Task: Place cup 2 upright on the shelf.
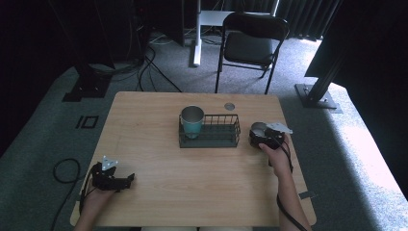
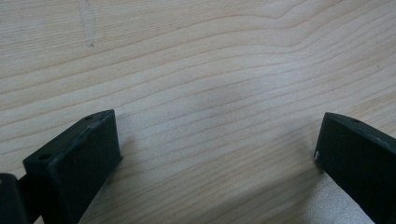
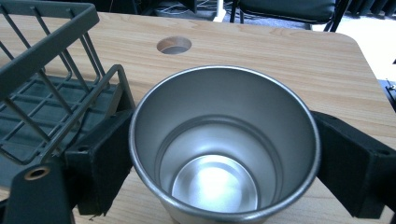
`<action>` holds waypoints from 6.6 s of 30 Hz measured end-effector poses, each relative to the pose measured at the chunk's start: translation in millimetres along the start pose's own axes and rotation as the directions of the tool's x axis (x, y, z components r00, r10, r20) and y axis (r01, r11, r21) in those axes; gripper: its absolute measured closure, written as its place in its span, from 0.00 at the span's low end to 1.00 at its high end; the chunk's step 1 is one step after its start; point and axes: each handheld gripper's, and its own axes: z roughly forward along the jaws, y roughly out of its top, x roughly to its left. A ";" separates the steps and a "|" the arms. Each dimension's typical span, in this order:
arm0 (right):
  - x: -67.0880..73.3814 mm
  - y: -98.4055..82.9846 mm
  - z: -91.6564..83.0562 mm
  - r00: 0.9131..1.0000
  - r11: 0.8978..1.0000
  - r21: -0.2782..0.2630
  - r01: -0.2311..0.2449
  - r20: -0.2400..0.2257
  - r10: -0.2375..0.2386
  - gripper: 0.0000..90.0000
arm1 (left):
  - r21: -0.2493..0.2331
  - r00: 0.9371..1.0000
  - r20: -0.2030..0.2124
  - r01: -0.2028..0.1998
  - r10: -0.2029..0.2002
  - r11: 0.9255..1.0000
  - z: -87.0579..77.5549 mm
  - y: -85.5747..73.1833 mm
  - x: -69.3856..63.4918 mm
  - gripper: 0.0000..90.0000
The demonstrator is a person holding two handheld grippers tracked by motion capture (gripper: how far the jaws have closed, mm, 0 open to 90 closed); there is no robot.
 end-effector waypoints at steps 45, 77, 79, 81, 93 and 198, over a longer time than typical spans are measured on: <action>-7.5 37.9 -35.9 0.999 0.999 -0.032 -0.025 -0.023 0.025 0.15 | 0.003 1.000 0.000 -0.002 0.002 1.000 -0.2 0.1 0.1 0.01; 25.7 94.1 -54.8 0.994 0.995 -0.096 0.021 -0.103 -0.031 0.15 | 0.003 1.000 0.000 -0.002 0.002 1.000 -0.2 0.1 0.1 0.01; 29.2 97.4 -54.2 0.993 0.995 -0.098 0.029 -0.107 -0.039 0.15 | 0.003 1.000 0.000 -0.001 0.001 1.000 -0.2 0.1 0.1 0.01; 35.2 102.2 -53.1 0.992 0.994 -0.101 0.036 -0.114 -0.048 0.15 | 0.003 1.000 0.000 -0.001 0.001 1.000 -0.2 0.1 0.1 0.01; 59.4 112.7 -43.7 0.985 0.993 -0.094 0.069 -0.151 -0.082 0.15 | 0.003 1.000 0.001 -0.003 0.003 1.000 -0.2 0.2 0.3 0.01; 112.5 69.8 9.7 0.945 0.986 -0.023 0.166 -0.281 -0.165 0.12 | 0.002 1.000 0.003 -0.004 0.004 1.000 0.0 0.3 0.4 0.01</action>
